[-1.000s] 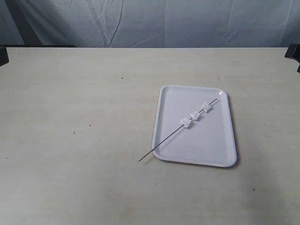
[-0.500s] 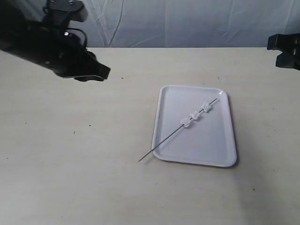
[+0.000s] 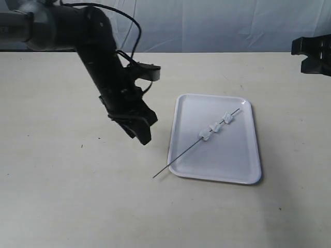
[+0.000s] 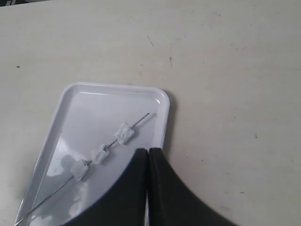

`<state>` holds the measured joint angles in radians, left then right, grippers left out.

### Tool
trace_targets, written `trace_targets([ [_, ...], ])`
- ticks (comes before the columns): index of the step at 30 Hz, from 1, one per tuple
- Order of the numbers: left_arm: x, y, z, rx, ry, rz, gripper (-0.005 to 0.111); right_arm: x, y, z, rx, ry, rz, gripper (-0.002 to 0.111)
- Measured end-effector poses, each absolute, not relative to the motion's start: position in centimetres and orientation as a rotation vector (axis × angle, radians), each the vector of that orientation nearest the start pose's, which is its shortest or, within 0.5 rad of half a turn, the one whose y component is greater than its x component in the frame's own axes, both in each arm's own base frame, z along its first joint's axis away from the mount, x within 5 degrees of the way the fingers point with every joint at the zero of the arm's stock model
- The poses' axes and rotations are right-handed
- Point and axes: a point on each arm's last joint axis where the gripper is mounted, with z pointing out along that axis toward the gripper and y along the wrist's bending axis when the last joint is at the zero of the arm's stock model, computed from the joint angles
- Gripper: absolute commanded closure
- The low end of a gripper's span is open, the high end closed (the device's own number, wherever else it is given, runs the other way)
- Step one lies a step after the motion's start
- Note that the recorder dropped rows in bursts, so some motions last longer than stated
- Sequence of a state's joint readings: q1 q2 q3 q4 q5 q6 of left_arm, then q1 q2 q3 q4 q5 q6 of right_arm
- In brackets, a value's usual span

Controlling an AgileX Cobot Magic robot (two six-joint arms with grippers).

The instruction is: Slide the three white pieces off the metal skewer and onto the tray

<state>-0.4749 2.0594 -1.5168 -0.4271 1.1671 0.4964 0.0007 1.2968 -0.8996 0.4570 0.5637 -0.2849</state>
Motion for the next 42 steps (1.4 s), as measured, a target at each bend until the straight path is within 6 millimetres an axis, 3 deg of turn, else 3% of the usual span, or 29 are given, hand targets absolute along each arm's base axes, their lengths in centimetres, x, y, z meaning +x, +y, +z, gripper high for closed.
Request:
trace_targets([
  [6, 33.1, -26.2, 19.0, 1.36, 2.694, -0.342, 0.061, 27.3, 2.2, 27.2, 0.022, 2.444, 0.342, 0.109],
  [9, 32.5, -27.8, 18.9, 1.369, 2.667, -0.349, 0.056, 27.6, 2.2, 26.7, 0.028, 2.458, 0.349, 0.109],
  [18, 32.4, -31.3, 15.6, 1.383, 2.737, -0.385, 0.056, 27.8, 2.3, 26.3, 0.025, 2.47, 0.356, 0.109],
  [26, 33.5, -32.4, 14.8, 1.356, 2.767, -0.382, 0.056, 27.8, 2.3, 26.3, 0.032, 2.467, 0.367, 0.109],
  [30, 33.7, -32.7, 13.0, 1.365, 2.797, -0.372, 0.056, 27.8, 2.3, 26.4, 0.032, 2.467, 0.37, 0.109],
  [34, 33.8, -32.8, 13.0, 1.364, 2.793, -0.374, 0.056, 27.8, 2.4, 26.3, 0.03, 2.468, 0.371, 0.109],
  [39, 33.8, -32.8, 13.0, 1.364, 2.793, -0.374, 0.07, 27.8, 2.4, 26.4, 0.032, 2.467, 0.373, 0.109],
  [42, 33.8, -32.8, 13.0, 1.364, 2.793, -0.374, 0.07, 27.8, 2.4, 26.4, 0.034, 2.467, 0.376, 0.109],
])
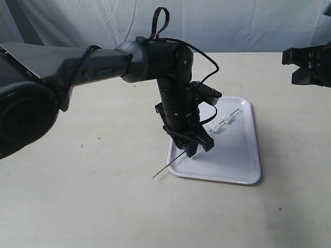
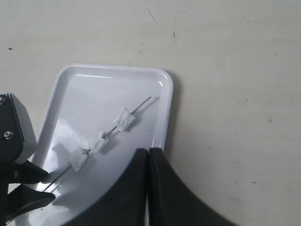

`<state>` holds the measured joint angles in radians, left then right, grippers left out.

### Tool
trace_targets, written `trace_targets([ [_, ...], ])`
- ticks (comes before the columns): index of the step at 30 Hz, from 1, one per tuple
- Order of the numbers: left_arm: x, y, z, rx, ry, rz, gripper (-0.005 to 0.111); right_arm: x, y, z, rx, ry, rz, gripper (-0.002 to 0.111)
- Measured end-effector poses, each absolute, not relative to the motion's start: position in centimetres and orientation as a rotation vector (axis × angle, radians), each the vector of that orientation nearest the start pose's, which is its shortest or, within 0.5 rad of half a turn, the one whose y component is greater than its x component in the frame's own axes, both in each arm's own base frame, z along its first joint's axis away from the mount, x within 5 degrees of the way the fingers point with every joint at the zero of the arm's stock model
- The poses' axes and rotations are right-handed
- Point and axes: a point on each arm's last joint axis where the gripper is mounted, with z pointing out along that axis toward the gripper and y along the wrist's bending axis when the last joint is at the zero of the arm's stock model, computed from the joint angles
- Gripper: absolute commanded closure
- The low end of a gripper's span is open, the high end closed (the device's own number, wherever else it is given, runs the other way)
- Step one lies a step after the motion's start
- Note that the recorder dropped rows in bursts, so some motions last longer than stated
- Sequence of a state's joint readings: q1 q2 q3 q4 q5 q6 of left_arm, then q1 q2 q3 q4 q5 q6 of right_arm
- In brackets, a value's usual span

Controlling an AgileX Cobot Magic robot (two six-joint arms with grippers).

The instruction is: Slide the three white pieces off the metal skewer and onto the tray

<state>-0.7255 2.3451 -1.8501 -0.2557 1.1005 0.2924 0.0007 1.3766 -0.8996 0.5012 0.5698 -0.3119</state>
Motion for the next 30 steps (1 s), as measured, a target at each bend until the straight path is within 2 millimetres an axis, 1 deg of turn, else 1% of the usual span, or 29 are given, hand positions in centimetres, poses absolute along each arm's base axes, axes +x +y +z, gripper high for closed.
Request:
trace_targets([
  [3, 33.9, -32.8, 13.0, 1.358, 2.785, -0.375, 0.07, 27.8, 2.4, 26.4, 0.032, 2.467, 0.375, 0.109],
  [6, 33.8, -33.1, 12.5, 1.378, 2.789, -0.362, 0.07, 27.8, 2.4, 26.4, 0.032, 2.467, 0.375, 0.109],
  [11, 33.0, -34.0, 12.2, 1.446, 2.755, -0.234, 0.071, 27.8, 2.4, 26.3, 0.033, 2.473, 0.383, 0.109],
  [13, 32.9, -34.1, 12.2, 1.444, 2.753, -0.223, 0.074, 27.8, 2.4, 26.3, 0.033, 2.473, 0.383, 0.109],
  [18, 33.1, -34.1, 12.2, 1.42, 2.756, -0.198, 0.092, 27.8, 2.4, 26.3, 0.033, 2.473, 0.383, 0.109],
  [21, 33.2, -34.1, 12.1, 1.416, 2.749, -0.189, 0.098, 27.7, 2.4, 26.3, 0.03, 2.475, 0.383, 0.109],
  [26, 33.2, -34.2, 12.1, 1.404, 2.74, -0.204, 0.104, 27.7, 2.4, 26.3, 0.03, 2.475, 0.383, 0.109],
  [30, 33.2, -34.5, 12.2, 1.373, 2.742, -0.26, 0.107, 27.7, 2.4, 26.3, 0.03, 2.475, 0.383, 0.109],
])
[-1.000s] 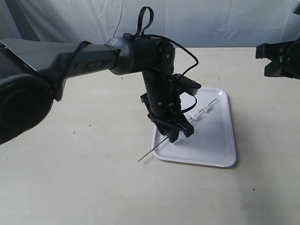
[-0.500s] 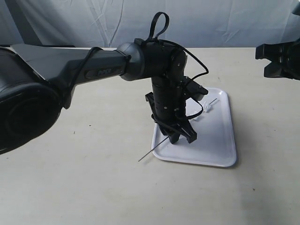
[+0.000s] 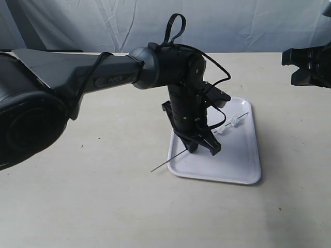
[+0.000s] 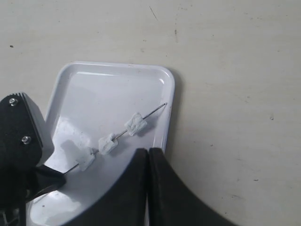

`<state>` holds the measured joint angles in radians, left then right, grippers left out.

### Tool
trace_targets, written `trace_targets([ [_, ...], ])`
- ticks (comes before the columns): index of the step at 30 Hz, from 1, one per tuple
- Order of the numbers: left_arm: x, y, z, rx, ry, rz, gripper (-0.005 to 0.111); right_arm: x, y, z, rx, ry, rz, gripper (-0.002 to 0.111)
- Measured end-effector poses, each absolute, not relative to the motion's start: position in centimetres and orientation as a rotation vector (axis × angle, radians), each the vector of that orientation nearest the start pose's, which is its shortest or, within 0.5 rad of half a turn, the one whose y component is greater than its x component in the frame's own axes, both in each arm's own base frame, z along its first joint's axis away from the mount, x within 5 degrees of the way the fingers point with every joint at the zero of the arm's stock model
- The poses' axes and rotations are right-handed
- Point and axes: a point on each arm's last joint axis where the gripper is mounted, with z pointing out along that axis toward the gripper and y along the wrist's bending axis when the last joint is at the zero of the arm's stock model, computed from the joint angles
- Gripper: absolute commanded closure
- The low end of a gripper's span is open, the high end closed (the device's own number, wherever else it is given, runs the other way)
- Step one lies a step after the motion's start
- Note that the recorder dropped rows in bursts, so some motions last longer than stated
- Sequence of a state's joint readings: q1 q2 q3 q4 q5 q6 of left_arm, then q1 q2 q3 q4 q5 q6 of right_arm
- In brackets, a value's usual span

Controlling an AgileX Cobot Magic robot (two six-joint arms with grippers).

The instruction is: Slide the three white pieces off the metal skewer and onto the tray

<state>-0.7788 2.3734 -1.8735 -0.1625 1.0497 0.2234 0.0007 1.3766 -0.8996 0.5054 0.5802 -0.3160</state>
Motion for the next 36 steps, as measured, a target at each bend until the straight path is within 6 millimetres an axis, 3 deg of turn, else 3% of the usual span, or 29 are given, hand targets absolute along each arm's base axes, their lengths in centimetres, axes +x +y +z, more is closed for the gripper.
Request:
trace_targets([
  [8, 33.1, -34.7, 12.2, 1.359, 2.747, -0.289, 0.107, 27.8, 2.4, 26.3, 0.031, 2.474, 0.382, 0.109],
  [16, 32.6, -34.4, 13.6, 1.366, 2.753, -0.29, 0.107, 27.9, 2.3, 26.3, 0.022, 2.462, 0.357, 0.109],
  [25, 31.7, -33.7, 21.6, 1.321, 2.606, -0.353, 0.107, 27.6, 2.7, 26.2, 0.045, 2.496, 0.426, 0.109],
  [30, 31.4, -32.3, 23.5, 1.298, 2.63, -0.4, 0.107, 27.1, 2.9, 26.5, 0.037, 2.517, 0.458, 0.109],
  [36, 31.1, -29.5, 24.5, 1.222, 2.635, -0.507, 0.107, 26.0, 2.9, 27.4, 0.074, 2.485, 0.509, 0.098],
])
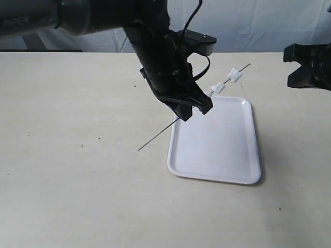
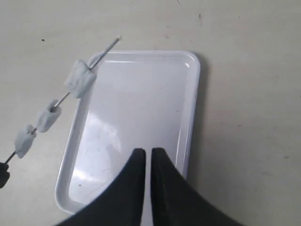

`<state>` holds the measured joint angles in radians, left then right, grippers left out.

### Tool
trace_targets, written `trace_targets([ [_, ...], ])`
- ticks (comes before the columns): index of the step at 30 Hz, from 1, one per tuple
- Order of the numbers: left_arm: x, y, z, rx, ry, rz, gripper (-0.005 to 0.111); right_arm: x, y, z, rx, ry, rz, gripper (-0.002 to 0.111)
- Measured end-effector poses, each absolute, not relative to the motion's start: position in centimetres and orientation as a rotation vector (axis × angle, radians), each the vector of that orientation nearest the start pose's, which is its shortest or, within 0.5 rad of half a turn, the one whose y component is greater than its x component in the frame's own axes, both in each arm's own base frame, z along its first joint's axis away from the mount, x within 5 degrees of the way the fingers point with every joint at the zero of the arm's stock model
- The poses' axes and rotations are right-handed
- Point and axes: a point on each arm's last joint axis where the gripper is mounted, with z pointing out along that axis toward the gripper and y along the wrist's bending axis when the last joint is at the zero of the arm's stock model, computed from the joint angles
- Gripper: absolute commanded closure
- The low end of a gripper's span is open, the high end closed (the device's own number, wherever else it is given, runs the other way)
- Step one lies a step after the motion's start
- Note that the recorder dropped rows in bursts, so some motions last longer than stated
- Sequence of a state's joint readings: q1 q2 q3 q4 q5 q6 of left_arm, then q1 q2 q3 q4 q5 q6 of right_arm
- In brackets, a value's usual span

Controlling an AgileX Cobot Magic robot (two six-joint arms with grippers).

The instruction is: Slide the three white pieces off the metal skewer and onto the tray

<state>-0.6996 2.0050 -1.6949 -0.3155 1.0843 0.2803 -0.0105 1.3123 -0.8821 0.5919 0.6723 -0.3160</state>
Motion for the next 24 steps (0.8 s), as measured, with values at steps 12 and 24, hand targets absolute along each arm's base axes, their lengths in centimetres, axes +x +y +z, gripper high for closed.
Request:
trace_targets([
  [12, 28.2, -28.3, 23.6, 1.159, 2.527, -0.741, 0.107, 23.8, 2.8, 23.9, 0.157, 2.531, 0.683, 0.098],
  [24, 26.1, -27.1, 21.0, 1.073, 2.459, -1.067, 0.107, 23.3, 2.1, 25.2, 0.164, 2.45, 0.843, 0.073],
])
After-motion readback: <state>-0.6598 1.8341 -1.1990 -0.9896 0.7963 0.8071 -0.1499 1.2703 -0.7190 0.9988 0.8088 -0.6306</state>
